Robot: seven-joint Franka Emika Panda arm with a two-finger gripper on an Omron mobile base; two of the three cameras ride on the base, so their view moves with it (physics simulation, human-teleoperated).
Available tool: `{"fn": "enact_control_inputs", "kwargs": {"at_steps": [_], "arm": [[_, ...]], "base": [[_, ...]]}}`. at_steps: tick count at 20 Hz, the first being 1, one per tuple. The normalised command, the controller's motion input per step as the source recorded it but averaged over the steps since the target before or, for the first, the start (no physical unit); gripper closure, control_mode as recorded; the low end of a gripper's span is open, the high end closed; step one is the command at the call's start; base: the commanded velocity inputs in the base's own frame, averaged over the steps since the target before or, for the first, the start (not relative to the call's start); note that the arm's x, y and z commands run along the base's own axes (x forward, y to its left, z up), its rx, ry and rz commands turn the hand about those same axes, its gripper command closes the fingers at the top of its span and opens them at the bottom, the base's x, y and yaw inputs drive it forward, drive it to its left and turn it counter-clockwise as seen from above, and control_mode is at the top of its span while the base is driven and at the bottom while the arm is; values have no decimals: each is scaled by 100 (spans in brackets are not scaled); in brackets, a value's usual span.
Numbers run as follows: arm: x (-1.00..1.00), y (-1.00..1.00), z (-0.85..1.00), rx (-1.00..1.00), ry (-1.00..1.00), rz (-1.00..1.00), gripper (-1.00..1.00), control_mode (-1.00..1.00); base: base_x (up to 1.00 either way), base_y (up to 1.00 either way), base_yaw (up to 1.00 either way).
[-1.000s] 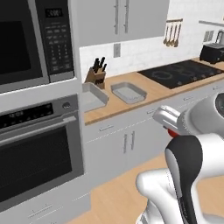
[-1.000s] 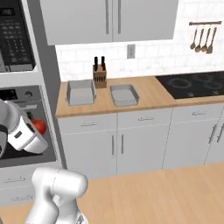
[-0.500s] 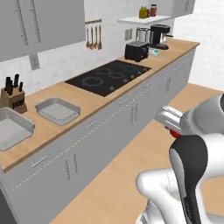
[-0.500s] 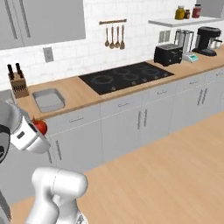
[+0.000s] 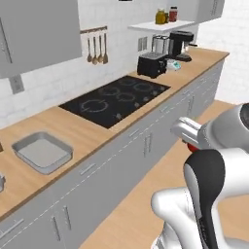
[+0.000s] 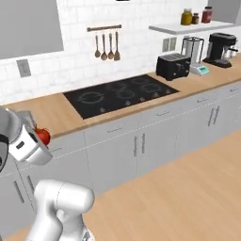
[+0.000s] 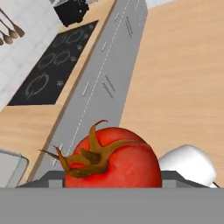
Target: Place one tomato and one steak in each tupperware on the nearby counter, to pack two identical lunches.
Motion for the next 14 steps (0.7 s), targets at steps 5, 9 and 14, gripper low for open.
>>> {"fn": "enact_control_inputs", "kwargs": {"at_steps": [5, 9, 14], "arm": [[0, 0, 0, 0, 0, 0, 100, 100], [0, 0, 0, 0, 0, 0, 100, 100], [0, 0, 0, 0, 0, 0, 100, 100]], "base": [[64, 0, 69], [45, 0, 75], [77, -3, 67]]}}
